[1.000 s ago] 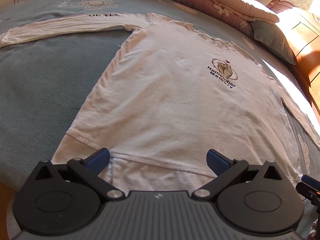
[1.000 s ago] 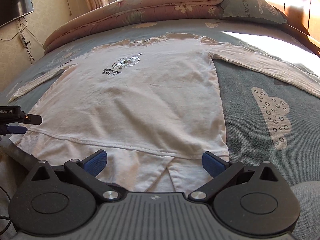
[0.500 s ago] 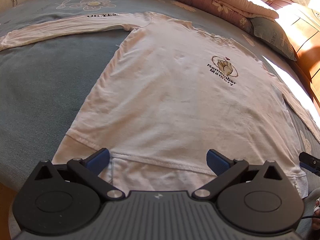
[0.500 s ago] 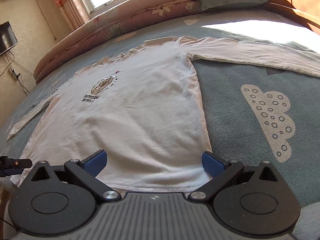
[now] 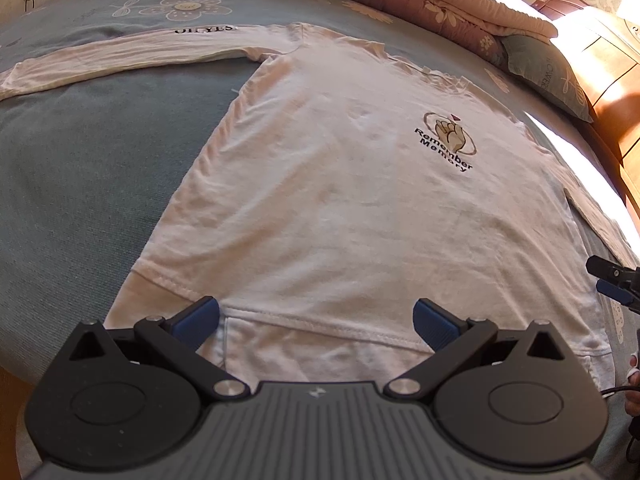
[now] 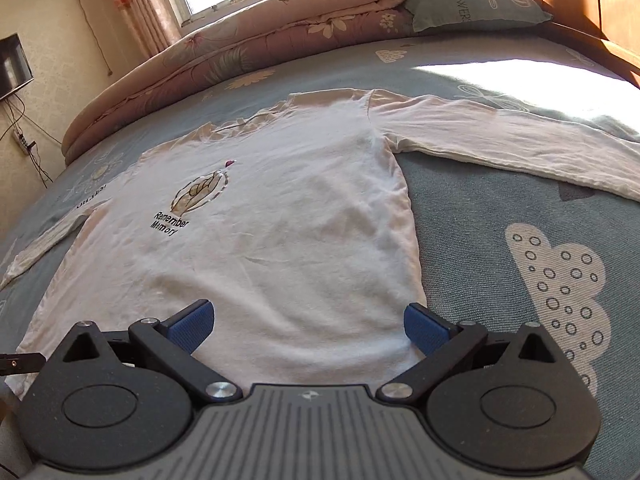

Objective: Fold clothes
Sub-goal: 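Move the open left gripper over the 'OH,YES!' sleeve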

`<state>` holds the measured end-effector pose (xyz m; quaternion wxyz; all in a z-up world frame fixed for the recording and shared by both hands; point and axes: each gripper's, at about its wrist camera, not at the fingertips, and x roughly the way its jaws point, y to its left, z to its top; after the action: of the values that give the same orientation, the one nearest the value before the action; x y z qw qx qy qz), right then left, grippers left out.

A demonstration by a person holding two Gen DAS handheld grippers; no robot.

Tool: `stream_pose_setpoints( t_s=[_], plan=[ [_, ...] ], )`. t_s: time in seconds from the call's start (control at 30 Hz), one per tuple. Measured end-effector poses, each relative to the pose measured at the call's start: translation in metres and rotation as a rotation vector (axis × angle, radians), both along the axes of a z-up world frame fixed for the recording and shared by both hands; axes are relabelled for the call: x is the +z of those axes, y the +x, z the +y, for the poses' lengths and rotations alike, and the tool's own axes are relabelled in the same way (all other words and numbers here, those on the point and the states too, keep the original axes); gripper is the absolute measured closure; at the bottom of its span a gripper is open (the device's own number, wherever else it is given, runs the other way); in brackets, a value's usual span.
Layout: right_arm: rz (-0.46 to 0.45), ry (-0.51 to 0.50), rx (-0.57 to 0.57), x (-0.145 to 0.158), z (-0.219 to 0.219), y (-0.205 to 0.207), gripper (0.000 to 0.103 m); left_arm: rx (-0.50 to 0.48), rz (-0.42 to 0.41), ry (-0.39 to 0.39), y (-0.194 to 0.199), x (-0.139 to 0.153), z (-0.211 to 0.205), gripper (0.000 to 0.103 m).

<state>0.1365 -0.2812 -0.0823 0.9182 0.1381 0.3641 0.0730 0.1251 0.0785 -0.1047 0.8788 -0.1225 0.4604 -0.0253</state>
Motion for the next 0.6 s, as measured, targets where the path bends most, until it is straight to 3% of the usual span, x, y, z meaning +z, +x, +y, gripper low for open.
stream_pose_setpoints(
  t_s=[0.17, 0.3, 0.4, 0.6],
  plan=[
    [-0.049, -0.004, 0.031, 0.013, 0.012, 0.047, 0.0, -0.001, 0.001, -0.001, 0.0, 0.0, 0.001, 0.001],
    [0.041, 0.046, -0.041, -0.014, -0.004, 0.069, 0.0, -0.004, 0.004, 0.009, 0.0, 0.0, -0.002, 0.001],
    [0.022, 0.096, -0.05, -0.018, -0.015, 0.059, 0.0, -0.014, 0.021, 0.02, 0.004, 0.003, -0.003, 0.001],
    [0.014, 0.068, -0.018, -0.015, -0.004, 0.057, 0.0, -0.033, -0.03, -0.063, 0.024, 0.022, -0.002, 0.001]
  ],
)
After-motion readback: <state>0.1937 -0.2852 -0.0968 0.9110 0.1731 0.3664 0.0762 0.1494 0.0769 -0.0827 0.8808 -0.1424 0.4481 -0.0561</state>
